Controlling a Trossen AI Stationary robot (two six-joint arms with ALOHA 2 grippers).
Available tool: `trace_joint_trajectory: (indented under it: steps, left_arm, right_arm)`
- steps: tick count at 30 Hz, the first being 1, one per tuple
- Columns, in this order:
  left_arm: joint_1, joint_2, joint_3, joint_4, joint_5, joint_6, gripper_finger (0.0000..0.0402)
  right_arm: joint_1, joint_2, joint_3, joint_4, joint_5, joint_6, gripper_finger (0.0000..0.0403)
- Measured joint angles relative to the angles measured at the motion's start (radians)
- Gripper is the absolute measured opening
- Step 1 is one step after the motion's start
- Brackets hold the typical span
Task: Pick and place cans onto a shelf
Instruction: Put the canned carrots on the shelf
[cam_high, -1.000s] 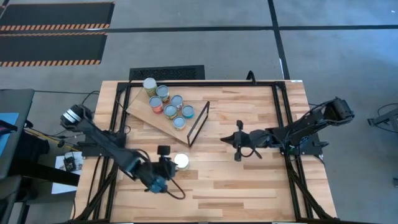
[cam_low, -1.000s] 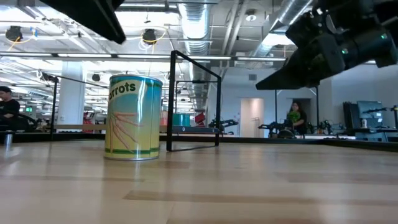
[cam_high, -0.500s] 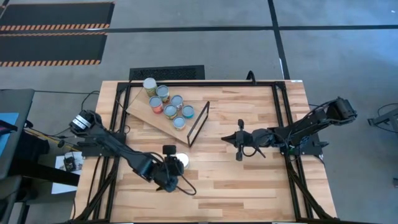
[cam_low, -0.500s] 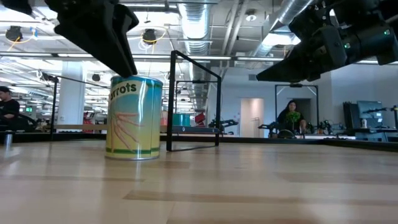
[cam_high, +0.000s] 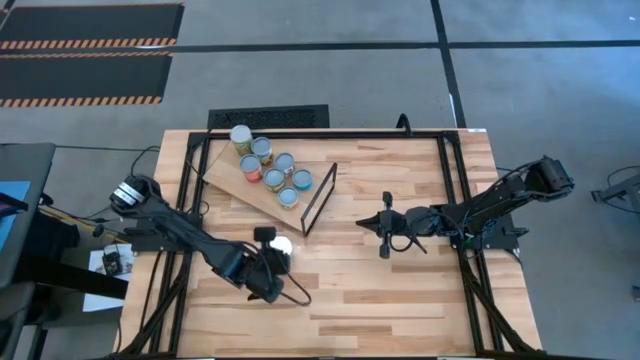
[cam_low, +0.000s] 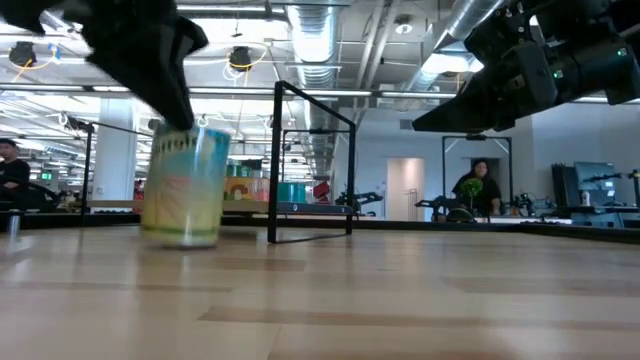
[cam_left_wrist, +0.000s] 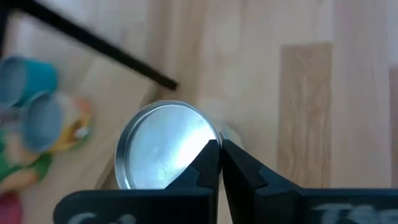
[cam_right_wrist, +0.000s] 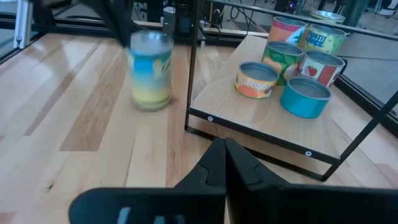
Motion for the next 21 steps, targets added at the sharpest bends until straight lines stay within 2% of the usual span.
trace_joint_trajectory:
  steps: [6, 13, 16, 21]
  left_arm:
    - [0.000, -0.141, 0.029, -0.254, -0.019, -0.270, 0.0000]
    - [0.052, -0.308, 0.016, -0.652, -0.021, -0.596, 0.0000]
    - [0.117, -0.362, -0.018, -0.715, -0.037, -0.620, 0.0000]
    - [0.292, -0.502, -0.128, -0.622, -0.047, -0.497, 0.0000]
  right_arm:
    - [0.000, 0.000, 0.000, 0.000, 0.000, 0.000, 0.0009]
    - [0.000, 0.000, 0.000, 0.002, 0.000, 0.000, 0.0009]
    - [0.000, 0.000, 0.000, 0.006, 0.000, 0.000, 0.0009]
    - [0.001, 0.000, 0.000, 0.007, -0.002, 0.000, 0.0009]
